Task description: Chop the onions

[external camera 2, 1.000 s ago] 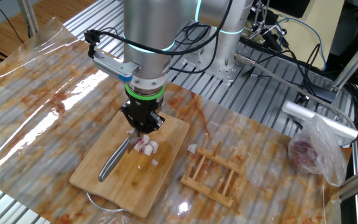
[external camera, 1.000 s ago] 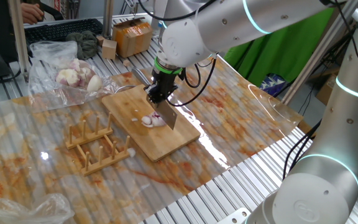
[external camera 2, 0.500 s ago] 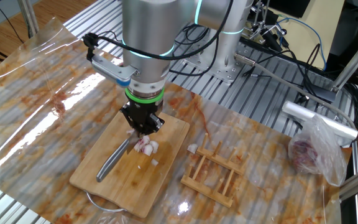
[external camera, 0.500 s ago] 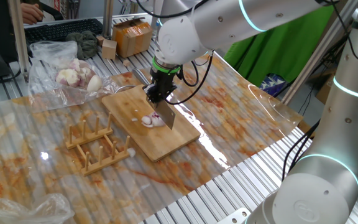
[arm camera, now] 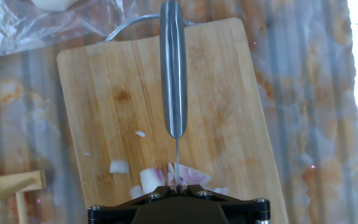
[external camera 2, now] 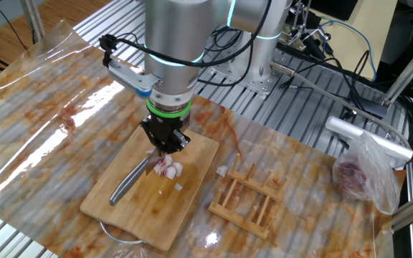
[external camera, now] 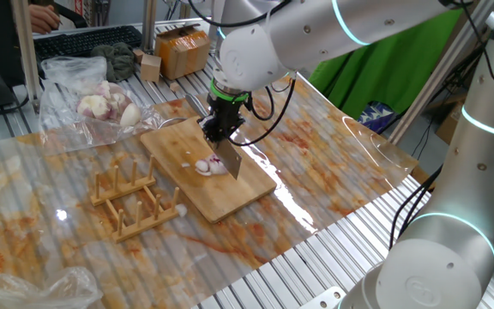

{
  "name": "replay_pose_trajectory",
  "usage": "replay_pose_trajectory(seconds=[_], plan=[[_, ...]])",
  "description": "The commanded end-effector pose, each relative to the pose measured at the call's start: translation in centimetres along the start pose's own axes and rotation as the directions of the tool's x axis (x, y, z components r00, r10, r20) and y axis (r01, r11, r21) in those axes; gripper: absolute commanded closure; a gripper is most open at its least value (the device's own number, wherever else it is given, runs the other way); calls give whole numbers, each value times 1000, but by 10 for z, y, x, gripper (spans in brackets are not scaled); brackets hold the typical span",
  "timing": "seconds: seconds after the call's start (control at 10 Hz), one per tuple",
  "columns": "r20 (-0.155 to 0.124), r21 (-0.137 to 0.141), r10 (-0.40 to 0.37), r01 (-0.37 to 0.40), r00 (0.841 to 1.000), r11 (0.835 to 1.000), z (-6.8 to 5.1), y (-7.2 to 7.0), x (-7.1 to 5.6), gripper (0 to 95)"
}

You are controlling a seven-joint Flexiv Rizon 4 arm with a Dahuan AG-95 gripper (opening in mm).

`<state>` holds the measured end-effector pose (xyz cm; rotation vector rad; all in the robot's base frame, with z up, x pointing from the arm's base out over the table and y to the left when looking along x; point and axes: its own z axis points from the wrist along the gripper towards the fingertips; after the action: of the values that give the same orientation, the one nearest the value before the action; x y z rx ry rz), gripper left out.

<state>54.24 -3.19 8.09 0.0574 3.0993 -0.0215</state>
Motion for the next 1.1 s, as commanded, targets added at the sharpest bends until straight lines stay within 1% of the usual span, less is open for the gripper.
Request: replay_pose_trajectory(seconds=[0.1,0.4,0.8,1.1], plan=[[13,4,-3,3,1000,1000,0,-6,7,950],[13,2,1,-1,1000,1000,-1,-4,8,950],[12,-1,-5,5,1000,1000,-4,3,8,950],[12,7,-25,25,1000,1000,-3,4,8,950]])
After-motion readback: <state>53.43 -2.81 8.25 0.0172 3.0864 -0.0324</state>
